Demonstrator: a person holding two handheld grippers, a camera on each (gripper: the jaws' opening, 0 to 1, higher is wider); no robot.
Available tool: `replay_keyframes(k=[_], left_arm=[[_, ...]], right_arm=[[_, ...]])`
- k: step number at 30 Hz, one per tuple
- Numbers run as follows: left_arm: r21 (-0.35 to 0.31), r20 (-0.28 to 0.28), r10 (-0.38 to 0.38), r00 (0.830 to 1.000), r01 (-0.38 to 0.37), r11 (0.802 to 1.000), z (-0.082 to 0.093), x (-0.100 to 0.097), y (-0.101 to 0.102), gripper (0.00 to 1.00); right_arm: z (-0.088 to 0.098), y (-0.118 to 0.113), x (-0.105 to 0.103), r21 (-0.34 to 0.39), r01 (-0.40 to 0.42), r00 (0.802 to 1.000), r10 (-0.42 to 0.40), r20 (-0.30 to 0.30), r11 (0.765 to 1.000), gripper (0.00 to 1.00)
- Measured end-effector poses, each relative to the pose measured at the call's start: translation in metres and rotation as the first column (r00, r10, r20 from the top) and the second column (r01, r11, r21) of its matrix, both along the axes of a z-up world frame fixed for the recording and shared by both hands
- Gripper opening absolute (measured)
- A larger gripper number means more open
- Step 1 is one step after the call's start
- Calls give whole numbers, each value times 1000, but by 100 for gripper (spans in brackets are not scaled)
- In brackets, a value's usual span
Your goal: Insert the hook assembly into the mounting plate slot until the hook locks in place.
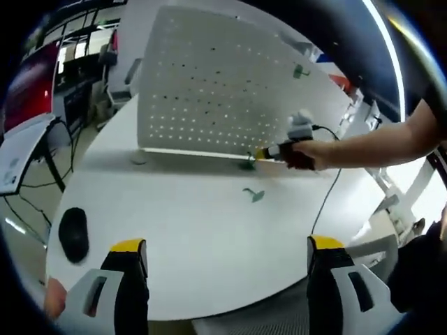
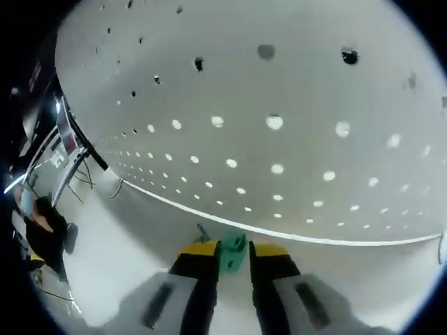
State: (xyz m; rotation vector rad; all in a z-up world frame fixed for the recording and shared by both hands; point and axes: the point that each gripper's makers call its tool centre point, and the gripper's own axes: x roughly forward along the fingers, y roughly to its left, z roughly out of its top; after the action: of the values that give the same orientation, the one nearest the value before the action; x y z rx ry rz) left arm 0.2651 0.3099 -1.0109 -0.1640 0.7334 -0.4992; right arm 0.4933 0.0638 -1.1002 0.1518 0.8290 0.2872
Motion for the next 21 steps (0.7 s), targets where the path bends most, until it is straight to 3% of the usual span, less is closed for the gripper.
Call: replay_keyframes(k=[5, 10, 11, 21], left_arm=[[0, -11, -8, 1000, 8, 1000, -2, -2, -2, 96], [-4, -16, -17, 1000, 17, 1000, -3, -3, -6, 96], [-5, -17, -22, 1000, 22, 1000, -4, -3, -7, 96], [-9, 6, -32, 999, 32, 999, 6, 5, -11, 96]], right_arm=[[-4, -1, -1, -23, 8, 1000, -9, -25, 1000, 4], [0, 1, 0, -11, 40, 999, -41, -17, 999, 1], [0, 1, 0, -39, 27, 1000, -27, -7, 999, 1], [10, 3, -2, -44, 4, 999, -2, 35, 999, 0]])
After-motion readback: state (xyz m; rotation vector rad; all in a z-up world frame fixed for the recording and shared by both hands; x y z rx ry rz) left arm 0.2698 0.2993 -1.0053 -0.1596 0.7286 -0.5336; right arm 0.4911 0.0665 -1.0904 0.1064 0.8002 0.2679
